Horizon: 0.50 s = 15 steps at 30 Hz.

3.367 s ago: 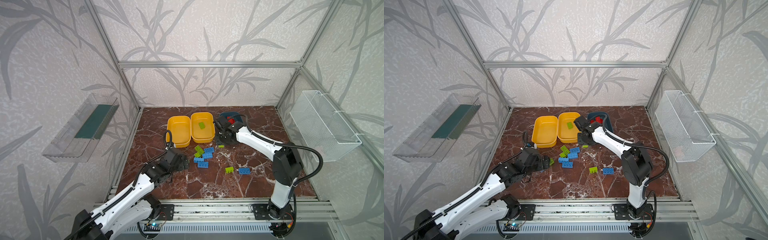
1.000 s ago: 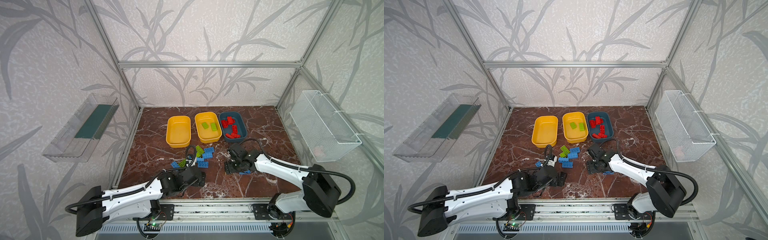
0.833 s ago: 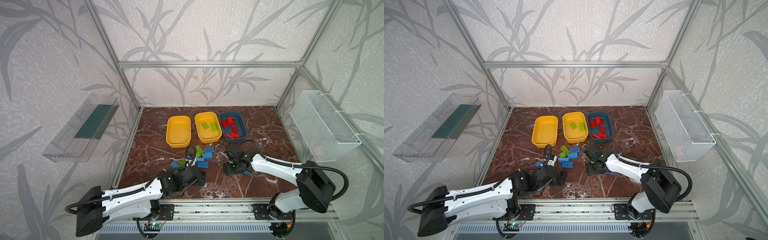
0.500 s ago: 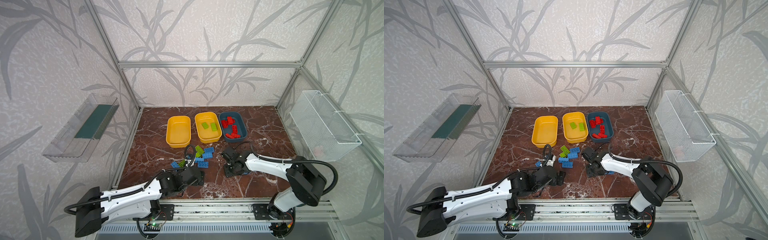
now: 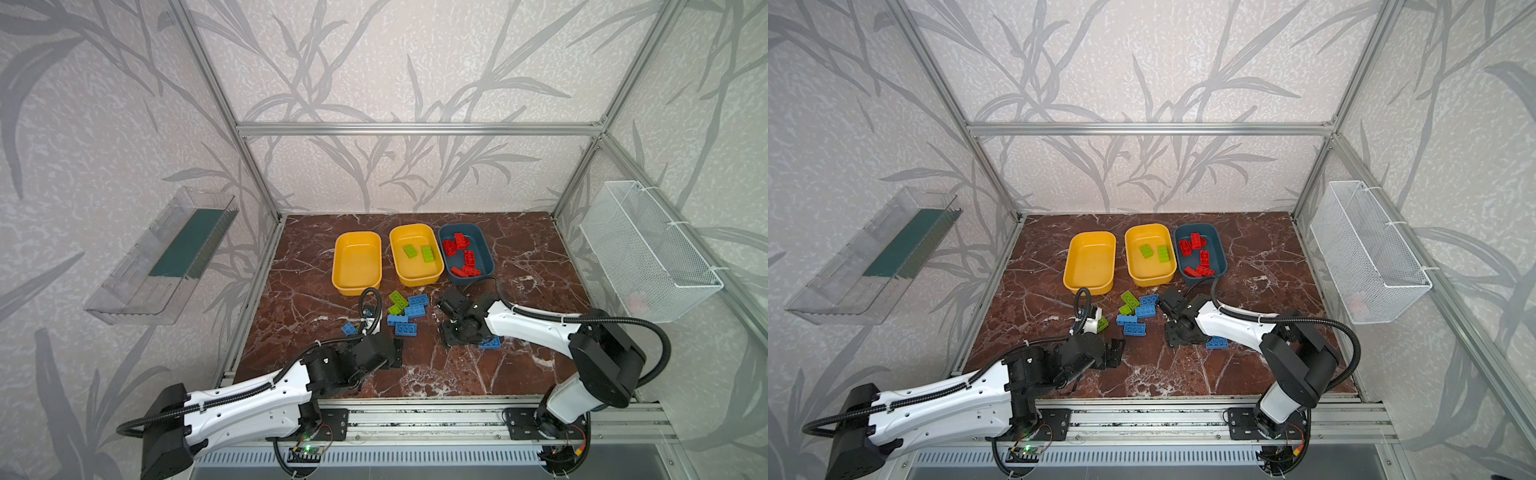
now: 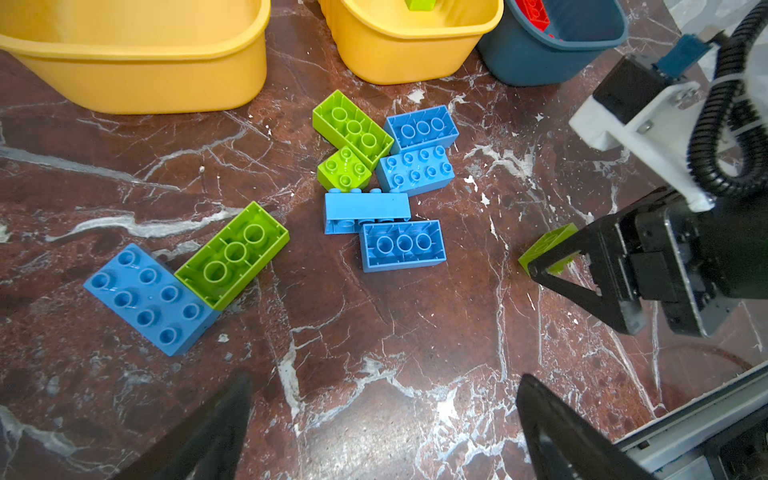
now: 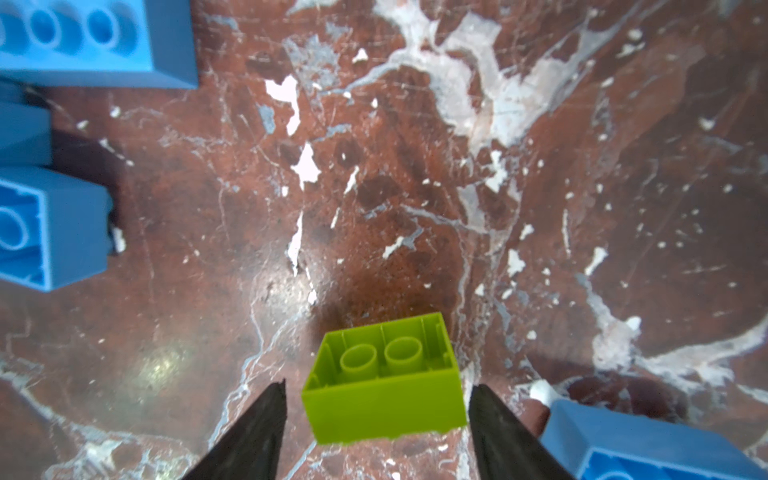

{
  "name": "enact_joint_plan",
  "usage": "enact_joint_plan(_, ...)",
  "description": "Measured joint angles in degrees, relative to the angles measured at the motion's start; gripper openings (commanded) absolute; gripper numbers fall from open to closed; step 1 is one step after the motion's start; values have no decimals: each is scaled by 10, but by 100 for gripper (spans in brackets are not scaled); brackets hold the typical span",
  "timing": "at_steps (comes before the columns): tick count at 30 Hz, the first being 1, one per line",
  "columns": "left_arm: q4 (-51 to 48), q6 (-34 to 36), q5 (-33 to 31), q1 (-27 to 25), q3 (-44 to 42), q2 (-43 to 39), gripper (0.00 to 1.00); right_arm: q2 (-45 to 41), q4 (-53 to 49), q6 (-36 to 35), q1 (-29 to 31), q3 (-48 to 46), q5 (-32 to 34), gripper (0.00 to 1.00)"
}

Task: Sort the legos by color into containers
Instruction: 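Carry the green brick with the right gripper into the yellow tub and release it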

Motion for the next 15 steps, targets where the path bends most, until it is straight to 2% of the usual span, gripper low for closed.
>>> enact_joint_plan(10, -10, 4, -22, 0, -27, -39, 99, 54, -29, -3, 0, 48, 10, 41)
enact_joint_plan(15, -21, 0, -37, 4, -28, -44, 99, 75, -52, -16, 0, 78, 16, 38)
